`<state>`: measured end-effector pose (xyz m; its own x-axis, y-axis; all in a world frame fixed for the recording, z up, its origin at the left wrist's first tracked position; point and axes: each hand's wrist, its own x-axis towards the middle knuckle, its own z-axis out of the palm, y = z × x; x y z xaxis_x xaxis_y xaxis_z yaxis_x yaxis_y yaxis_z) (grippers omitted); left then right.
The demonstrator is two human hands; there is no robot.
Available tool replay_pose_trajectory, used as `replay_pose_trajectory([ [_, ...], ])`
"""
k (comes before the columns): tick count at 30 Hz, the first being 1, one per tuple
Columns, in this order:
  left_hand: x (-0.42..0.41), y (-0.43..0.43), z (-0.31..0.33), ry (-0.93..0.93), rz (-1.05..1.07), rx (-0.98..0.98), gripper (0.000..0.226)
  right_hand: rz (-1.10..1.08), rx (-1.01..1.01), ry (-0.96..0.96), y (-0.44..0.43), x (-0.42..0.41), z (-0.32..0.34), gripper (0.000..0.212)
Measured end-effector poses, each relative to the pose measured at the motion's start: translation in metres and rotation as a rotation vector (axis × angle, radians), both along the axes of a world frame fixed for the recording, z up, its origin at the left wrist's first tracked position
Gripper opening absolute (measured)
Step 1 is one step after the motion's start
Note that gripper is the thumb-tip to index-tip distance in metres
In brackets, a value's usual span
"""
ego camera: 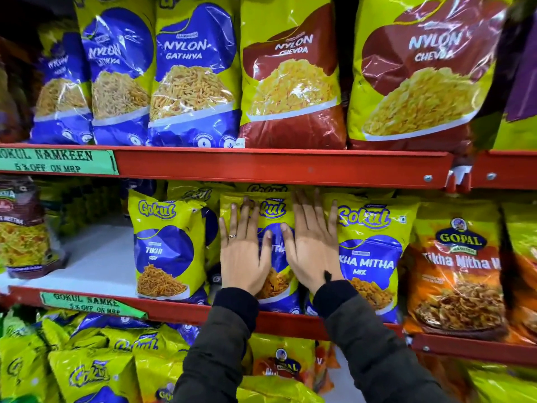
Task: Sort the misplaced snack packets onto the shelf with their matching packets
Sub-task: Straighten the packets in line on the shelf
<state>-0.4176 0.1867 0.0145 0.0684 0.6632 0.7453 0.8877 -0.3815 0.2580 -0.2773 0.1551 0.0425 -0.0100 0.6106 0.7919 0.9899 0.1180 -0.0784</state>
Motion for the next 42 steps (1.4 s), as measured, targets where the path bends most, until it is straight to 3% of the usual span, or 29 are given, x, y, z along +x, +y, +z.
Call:
replay_pose_trajectory([
  [4,0.039,-0.023,0.018,-0.105,-0.088,0.105,0.054,-0.033,0.123,0.096,-0.025,0.041,0.005,0.054],
  [11,0.164,-0.073,0.036,-0.158,-0.255,0.205,0.050,-0.137,0.144,0.150,-0.074,0.172,0.005,0.050],
  [14,0.226,-0.093,0.038,-0.186,-0.365,0.178,0.049,-0.155,0.120,0.186,-0.096,0.230,0.003,0.048],
  [18,0.300,-0.116,0.031,-0.393,-0.433,0.082,0.048,-0.247,0.098,0.245,-0.125,0.312,0.006,0.049],
  [25,0.401,-0.139,0.014,-0.420,-0.501,-0.081,0.053,-0.405,-0.047,0.414,-0.157,0.418,0.001,0.064],
  [29,0.439,-0.145,0.005,-0.555,-0.590,-0.260,0.058,-0.268,-0.140,0.679,-0.162,0.458,-0.006,0.054],
  [34,0.461,-0.146,0.009,-0.958,-0.537,-0.368,0.044,0.127,-0.121,1.097,-0.167,0.484,-0.016,0.024],
  [38,0.465,-0.141,0.007,-1.248,-0.548,-0.527,0.020,0.350,-0.176,1.118,-0.167,0.496,-0.025,0.026],
  [42,0.462,-0.132,0.003,-1.160,-0.526,-0.620,0.018,0.424,-0.171,1.141,-0.172,0.500,-0.032,0.030],
])
